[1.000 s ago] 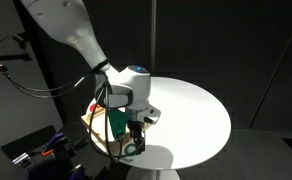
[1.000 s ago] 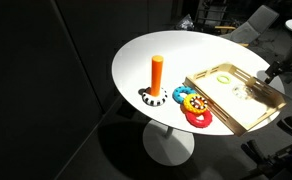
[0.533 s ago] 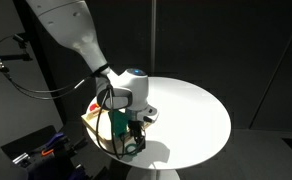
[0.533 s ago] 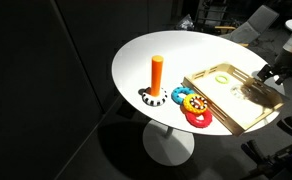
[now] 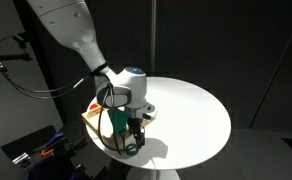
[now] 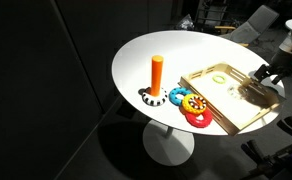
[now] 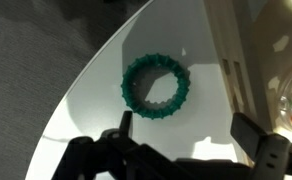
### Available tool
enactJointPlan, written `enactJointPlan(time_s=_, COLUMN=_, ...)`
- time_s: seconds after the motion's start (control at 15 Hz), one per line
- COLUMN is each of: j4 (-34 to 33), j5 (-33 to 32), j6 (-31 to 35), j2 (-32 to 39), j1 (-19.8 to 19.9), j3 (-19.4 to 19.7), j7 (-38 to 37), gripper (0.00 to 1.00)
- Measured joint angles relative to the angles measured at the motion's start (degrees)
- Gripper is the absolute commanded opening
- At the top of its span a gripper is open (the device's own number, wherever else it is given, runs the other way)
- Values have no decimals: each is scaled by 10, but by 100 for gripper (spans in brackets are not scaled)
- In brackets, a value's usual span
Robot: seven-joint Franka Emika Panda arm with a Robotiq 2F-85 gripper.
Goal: Pick up the green ring from the table and put it in the wooden tray
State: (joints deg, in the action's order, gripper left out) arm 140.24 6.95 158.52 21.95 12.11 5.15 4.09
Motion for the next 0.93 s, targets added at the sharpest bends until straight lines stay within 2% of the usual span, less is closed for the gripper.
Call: enactJointPlan(time_s=0.93, j4=0, j5=-7, j6=-1, j2=23, j1=-1, j3=14, j7=0, gripper=100)
